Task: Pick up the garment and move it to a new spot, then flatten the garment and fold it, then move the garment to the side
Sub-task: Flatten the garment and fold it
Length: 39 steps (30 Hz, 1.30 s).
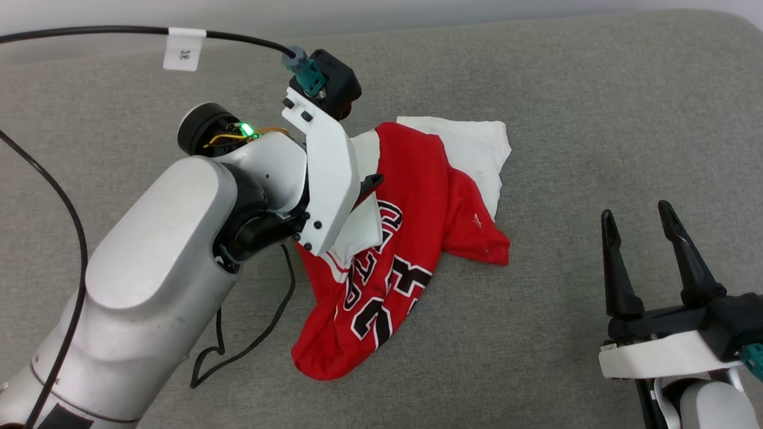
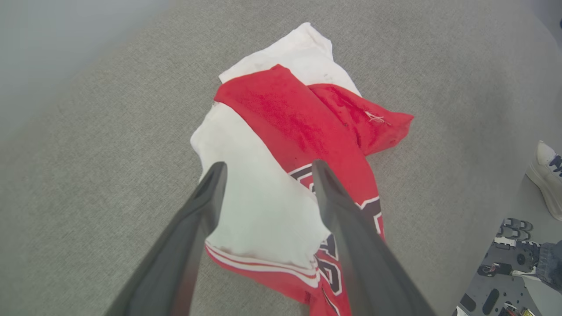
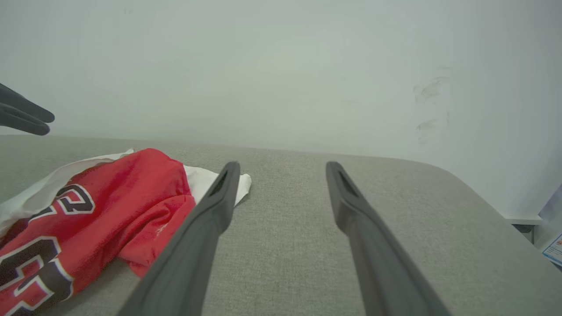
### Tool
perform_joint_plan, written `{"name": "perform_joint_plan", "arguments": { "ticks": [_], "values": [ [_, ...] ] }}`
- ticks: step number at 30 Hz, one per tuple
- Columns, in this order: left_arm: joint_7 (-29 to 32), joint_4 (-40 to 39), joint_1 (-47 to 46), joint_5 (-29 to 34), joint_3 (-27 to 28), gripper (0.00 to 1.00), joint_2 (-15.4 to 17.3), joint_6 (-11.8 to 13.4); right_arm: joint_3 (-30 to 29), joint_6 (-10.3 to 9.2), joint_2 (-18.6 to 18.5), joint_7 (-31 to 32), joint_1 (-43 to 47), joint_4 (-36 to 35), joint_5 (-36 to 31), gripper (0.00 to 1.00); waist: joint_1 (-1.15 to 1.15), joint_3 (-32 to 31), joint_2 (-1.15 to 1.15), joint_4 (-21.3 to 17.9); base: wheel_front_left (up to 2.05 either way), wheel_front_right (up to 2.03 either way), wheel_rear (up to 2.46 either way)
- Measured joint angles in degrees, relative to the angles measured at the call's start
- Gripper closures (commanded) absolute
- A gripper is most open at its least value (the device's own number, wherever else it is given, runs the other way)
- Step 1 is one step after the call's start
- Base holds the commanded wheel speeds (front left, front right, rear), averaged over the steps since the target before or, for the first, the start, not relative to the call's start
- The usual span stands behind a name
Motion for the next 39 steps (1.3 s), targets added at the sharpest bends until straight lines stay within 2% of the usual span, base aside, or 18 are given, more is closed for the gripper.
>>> {"name": "perform_joint_plan", "arguments": {
  "ticks": [13,14,15,26,33,39],
  "values": [
    [-2.22,8.93,-2.98,-0.31,-6.43,0.00,1.60,0.00,0.67,0.00,-0.01,0.00,-1.10,0.21,1.08,0.00,0.00,3.54,0.00,-3.53,0.00,0.00,0.00],
    [-2.52,9.10,-2.98,-0.55,-6.99,0.82,1.79,0.00,0.66,0.00,-0.01,0.00,-1.10,0.31,1.08,0.00,0.00,3.51,0.00,-3.47,0.00,0.00,0.00],
    [-2.96,9.16,-2.98,-1.15,-7.34,1.00,1.79,0.00,0.56,0.00,-0.01,0.00,-1.10,0.43,1.07,0.00,0.00,3.44,0.00,-3.35,0.00,0.00,0.00],
    [-12.34,9.58,-3.59,-4.63,-7.22,1.00,1.96,-0.01,-0.20,0.00,-0.01,0.00,-0.52,1.88,-0.60,0.00,-0.01,-0.05,0.00,0.28,0.00,0.00,0.00],
    [-25.88,8.58,0.96,-8.57,-2.21,1.00,2.58,-0.01,-0.29,0.00,0.00,0.00,0.89,2.37,-1.85,0.00,-0.01,-3.47,0.00,4.73,0.00,0.00,0.00],
    [-36.97,10.05,11.62,-12.67,3.08,1.00,4.27,0.12,-0.92,0.00,0.00,0.00,1.87,2.78,-2.07,0.00,-0.01,-5.29,0.00,7.43,0.00,0.00,0.00]
  ]
}}
